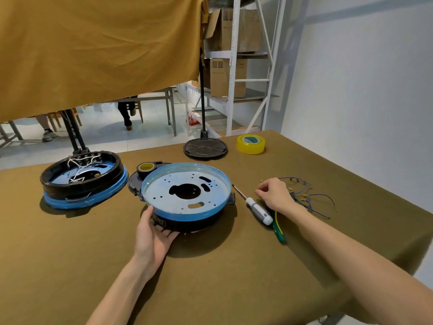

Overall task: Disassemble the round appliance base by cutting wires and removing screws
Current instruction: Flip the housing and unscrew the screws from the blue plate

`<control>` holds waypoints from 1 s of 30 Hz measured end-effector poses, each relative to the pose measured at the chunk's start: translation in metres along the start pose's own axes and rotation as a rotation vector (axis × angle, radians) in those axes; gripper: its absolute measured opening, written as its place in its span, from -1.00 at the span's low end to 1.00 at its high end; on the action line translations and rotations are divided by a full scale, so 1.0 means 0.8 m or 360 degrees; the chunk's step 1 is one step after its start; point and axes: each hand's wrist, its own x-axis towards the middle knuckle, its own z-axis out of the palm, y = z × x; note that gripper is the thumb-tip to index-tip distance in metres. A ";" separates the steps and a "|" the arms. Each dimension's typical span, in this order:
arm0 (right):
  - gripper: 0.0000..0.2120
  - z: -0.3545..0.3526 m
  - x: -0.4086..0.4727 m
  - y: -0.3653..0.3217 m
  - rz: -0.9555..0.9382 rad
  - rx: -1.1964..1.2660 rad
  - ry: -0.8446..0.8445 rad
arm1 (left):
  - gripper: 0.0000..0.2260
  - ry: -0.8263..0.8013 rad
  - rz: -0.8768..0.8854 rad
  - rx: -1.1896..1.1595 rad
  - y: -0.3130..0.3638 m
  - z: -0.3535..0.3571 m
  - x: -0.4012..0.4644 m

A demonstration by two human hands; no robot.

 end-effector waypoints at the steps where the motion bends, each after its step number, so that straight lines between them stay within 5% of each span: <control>1: -0.84 -0.001 0.002 -0.001 0.0001 -0.0037 -0.0022 | -0.55 0.0002 -0.0006 0.0001 0.000 0.000 -0.001; 5: -0.80 0.001 -0.014 -0.019 -0.0114 -0.0257 0.0074 | -0.55 0.0005 0.0003 0.0049 0.002 -0.001 0.000; 8: -0.69 0.009 -0.040 -0.033 -0.0160 -0.0690 -0.0092 | -0.41 0.0027 0.0059 0.0246 0.003 0.002 0.004; 11: -0.80 0.012 -0.059 -0.034 -0.0219 -0.0850 -0.0191 | -0.37 0.0164 0.0101 0.0523 0.003 -0.004 0.006; 20: -0.78 -0.045 -0.074 -0.047 -0.0084 0.0302 0.0365 | -0.62 0.0250 0.0205 0.1047 0.017 -0.018 0.002; 27: -0.68 -0.047 -0.083 -0.095 -0.0193 0.1134 0.0110 | -0.78 0.0299 0.0313 0.1442 0.023 -0.020 -0.005; 30: -0.65 -0.033 -0.082 -0.117 -0.0178 0.1410 0.0007 | -0.67 0.0253 0.0412 0.1519 0.017 -0.019 -0.003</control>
